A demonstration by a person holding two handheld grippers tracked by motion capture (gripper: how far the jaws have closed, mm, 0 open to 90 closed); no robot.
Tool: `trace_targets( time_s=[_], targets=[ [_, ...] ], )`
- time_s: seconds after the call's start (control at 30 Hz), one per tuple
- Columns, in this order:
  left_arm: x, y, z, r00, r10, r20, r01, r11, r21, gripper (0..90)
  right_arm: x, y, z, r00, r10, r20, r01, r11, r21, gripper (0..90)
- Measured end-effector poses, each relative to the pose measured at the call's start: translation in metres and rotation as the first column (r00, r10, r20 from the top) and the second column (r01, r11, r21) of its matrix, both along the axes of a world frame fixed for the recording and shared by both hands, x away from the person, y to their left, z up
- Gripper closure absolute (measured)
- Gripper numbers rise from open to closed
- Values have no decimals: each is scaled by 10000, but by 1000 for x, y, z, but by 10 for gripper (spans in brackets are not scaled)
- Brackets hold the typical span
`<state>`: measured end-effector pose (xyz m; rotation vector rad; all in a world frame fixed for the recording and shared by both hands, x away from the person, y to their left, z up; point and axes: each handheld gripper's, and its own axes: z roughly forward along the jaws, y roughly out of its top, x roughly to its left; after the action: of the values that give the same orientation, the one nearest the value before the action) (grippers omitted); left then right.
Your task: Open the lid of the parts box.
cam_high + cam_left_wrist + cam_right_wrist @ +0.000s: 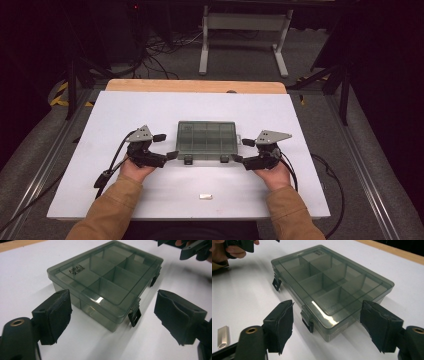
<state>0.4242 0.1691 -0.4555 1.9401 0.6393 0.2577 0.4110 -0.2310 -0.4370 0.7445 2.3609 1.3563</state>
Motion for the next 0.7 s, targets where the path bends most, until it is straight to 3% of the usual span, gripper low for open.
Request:
trace_targets(
  time_s=[0.3,0.7],
  targets=[
    [3,-2,-6,9987,-249,-448,267,9989,390,223,2,0,-7,9985,9,-541,-35,9988,-485,326],
    [8,-3,-13,9936,-348,-1074,448,9947,926,274,2,0,-12,9965,-106,-824,29,9956,-936,374]
  ],
)
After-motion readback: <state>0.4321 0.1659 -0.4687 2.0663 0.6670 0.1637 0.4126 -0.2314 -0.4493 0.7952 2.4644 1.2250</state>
